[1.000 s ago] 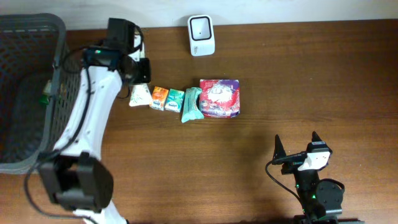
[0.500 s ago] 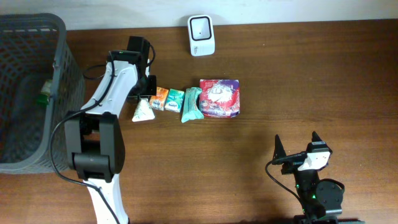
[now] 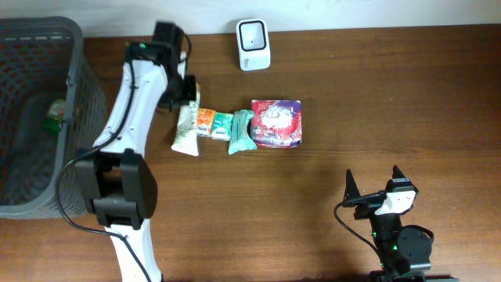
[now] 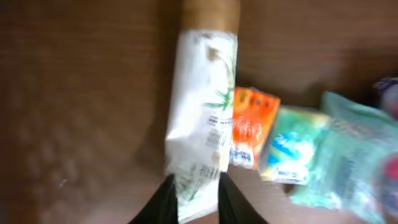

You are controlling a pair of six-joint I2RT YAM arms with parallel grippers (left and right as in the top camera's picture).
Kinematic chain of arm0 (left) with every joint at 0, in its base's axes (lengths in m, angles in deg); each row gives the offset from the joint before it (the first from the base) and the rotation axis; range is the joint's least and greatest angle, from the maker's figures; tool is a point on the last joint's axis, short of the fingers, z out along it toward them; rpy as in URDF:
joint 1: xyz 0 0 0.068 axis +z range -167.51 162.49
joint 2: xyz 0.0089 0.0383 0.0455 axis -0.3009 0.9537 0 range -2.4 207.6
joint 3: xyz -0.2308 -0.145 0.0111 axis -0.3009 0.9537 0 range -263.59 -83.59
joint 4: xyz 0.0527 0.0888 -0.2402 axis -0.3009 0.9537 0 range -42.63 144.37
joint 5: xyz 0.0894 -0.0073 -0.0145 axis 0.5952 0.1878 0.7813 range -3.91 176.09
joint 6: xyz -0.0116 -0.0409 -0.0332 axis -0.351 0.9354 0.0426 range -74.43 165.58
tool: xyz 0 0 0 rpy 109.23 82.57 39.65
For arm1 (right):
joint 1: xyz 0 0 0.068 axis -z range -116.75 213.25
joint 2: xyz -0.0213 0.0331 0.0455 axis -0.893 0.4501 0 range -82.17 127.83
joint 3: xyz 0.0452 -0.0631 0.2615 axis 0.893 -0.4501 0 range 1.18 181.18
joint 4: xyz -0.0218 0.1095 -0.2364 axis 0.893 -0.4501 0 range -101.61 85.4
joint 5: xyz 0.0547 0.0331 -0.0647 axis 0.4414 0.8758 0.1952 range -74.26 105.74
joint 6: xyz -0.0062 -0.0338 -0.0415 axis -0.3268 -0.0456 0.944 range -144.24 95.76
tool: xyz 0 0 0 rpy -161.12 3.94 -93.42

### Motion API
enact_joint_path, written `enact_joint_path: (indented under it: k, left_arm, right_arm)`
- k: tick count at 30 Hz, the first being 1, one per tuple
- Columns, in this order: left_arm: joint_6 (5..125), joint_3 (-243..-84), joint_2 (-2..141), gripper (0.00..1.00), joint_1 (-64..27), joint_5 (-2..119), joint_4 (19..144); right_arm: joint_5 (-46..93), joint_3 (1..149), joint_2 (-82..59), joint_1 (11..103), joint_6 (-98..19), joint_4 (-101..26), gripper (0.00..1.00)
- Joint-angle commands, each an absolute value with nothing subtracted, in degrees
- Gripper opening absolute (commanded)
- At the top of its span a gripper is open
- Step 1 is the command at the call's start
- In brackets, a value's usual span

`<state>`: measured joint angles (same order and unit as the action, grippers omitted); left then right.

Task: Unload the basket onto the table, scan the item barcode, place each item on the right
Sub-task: 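Carry the white tube over and lay it left of the orange pack, then move the left gripper back over the basket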

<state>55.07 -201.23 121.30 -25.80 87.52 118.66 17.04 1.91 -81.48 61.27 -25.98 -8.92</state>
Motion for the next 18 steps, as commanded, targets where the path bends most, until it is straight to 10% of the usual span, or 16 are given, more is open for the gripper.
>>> enact_joint_path:
  k: [1,5,11,12,18]
  left_arm:
    - [55.16,-216.31,120.11,0.28,-25.98,86.71,125.94]
    - [55.16,-233.58,119.68,0.66,-25.98,86.73,135.18]
    - [55.14,-246.76,117.21,0.82,-24.25,88.02,140.12]
    - [55.14,-247.55,116.22,0.98,-22.85,88.07,140.56]
    - [55.18,-247.61,113.27,0.99,-11.64,88.85,141.7]
  right_arm:
    - [16.54,1.5,-81.81,61.07,-26.59,-9.14,0.99]
    - [16.54,1.5,-81.81,61.07,-26.59,-9.14,0.99]
    - [16.54,1.5,-81.81,61.05,-26.59,-9.14,0.98]
    - [16.54,1.5,-81.81,61.07,-26.59,-9.14,0.99]
    - [16.54,1.5,-81.81,61.05,-26.59,-9.14,0.99]
